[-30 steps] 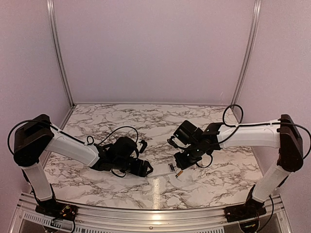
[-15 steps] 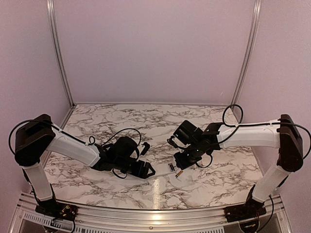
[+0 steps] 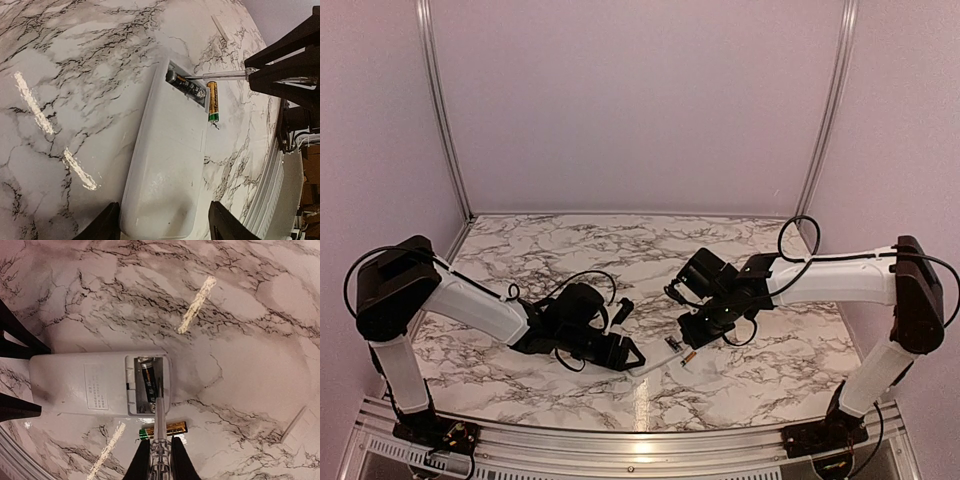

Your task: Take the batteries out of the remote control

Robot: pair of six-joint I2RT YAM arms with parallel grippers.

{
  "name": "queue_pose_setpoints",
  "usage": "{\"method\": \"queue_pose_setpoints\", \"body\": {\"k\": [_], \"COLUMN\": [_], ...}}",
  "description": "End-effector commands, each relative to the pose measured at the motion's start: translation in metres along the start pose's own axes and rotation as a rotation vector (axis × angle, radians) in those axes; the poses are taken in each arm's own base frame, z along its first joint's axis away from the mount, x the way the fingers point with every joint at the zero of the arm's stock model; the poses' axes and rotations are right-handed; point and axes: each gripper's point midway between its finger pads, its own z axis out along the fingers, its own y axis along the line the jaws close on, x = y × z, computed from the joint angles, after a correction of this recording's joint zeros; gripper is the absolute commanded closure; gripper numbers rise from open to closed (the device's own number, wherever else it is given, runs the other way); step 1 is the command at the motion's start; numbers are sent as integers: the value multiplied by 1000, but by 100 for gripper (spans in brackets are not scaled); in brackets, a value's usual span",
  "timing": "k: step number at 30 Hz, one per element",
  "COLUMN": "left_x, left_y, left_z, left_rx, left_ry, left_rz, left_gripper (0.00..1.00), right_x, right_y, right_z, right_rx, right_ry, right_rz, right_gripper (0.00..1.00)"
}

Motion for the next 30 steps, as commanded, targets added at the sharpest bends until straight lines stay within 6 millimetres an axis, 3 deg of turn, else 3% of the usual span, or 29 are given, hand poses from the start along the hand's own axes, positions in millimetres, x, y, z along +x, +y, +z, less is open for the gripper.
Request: {"method": "queue_pose_setpoints", "body": {"k": [1,8,14,19,22,30], "left_x": [-1,-3,-2,-4,-4,-6], "left_y": [-23,-14,-8,1,5,6], "left_z": [11,11,17,18,18,16], "left_rx": [141,90,59,11,-12,-27], "left_ry": [0,-15,-6,-11,-13,-21], "left_rz": [-9,32,53,59,62,80], "left_gripper": [39,42,45,53,57,56], "right_x": [31,33,26,22,21,20], "right_y": [-7,1,19,29,28,20], "right_z": [26,25,9,-3,-5,-2], "right_rx": [20,-26,-136,-207,-232,-229], "right_ry": [110,115,78,48,40,33], "right_rz": [-6,-14,-34,-48,-43,-25], "right_gripper": [100,100,100,100,100,100]}}
